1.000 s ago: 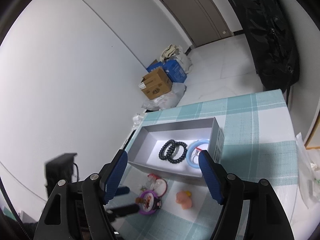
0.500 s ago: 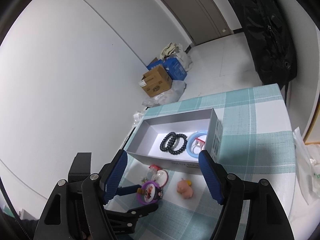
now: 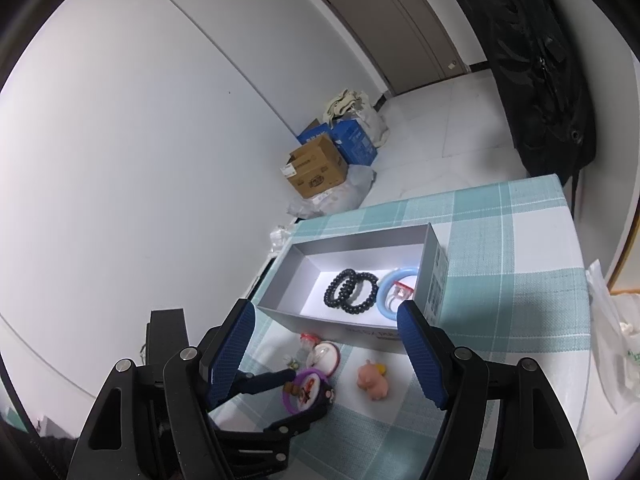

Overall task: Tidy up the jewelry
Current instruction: 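Lower the left gripper onto the purple ring and close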

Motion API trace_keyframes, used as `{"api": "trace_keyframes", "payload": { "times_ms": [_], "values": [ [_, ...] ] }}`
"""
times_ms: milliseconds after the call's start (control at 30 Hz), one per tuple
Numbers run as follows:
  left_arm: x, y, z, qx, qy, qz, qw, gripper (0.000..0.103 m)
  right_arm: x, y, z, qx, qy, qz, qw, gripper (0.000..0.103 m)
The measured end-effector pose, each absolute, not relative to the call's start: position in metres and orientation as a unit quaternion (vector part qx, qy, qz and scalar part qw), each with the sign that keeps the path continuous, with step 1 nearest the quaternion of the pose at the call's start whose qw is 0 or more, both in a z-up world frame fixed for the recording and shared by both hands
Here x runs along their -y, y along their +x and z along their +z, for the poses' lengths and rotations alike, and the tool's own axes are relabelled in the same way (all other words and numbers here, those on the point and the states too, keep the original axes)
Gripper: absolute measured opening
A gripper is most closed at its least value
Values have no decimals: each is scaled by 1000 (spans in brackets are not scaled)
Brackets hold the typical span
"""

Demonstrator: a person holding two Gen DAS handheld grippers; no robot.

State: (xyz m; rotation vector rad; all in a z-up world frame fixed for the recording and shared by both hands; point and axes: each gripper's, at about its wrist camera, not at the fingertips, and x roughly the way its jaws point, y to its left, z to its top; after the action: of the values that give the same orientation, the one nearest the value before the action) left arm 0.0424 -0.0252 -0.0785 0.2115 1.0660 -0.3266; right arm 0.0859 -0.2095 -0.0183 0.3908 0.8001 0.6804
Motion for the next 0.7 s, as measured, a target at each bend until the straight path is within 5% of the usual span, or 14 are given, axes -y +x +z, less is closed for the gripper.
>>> {"api": "trace_keyframes", "payload": {
  "times_ms": [700],
  "values": [
    [0,46,-36,-436,-38,-186,880,44,208,85,-22,-391,178,323,843,73]
  ]
}}
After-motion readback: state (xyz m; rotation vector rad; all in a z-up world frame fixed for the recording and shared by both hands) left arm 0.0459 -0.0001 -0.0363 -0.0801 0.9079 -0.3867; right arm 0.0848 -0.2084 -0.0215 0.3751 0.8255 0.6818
